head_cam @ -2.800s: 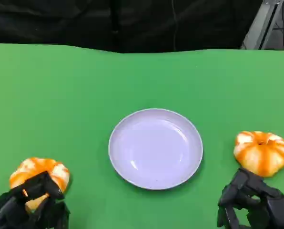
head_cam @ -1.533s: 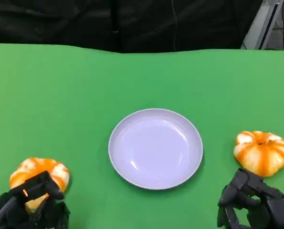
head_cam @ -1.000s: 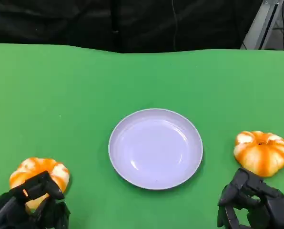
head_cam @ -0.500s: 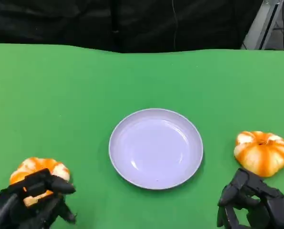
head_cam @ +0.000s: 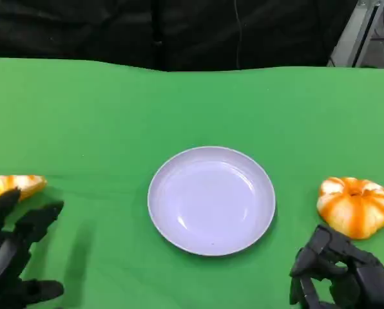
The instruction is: Grasp the bread from the table and place it into the plate.
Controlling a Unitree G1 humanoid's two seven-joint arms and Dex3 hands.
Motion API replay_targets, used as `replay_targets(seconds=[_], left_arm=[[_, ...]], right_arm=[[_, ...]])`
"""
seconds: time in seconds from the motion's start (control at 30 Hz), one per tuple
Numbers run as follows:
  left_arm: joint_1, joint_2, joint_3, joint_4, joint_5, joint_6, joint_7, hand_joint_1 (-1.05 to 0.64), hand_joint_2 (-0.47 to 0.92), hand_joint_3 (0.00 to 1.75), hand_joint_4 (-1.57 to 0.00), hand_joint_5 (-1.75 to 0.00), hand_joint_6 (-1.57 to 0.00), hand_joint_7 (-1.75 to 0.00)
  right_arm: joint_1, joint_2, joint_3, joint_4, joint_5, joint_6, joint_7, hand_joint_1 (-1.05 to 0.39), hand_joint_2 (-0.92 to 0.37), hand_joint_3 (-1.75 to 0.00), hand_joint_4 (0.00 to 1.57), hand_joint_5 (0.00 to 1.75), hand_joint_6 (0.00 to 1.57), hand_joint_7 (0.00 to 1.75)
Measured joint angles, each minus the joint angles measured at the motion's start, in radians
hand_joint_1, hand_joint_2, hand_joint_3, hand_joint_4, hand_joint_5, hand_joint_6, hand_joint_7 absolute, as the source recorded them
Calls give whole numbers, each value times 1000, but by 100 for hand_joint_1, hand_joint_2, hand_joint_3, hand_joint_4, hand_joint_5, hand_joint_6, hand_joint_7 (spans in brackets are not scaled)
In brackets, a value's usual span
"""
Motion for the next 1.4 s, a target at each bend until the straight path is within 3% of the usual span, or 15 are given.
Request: replay_targets(seconds=[1.4], left_arm=[[-9,17,-37,34,26,3,37,-99,92,27,0,0,-26,0]], right_arm=[[-1,-1,-5,4,-5,0,-9,-16,-52,-127,83,175,75,156]])
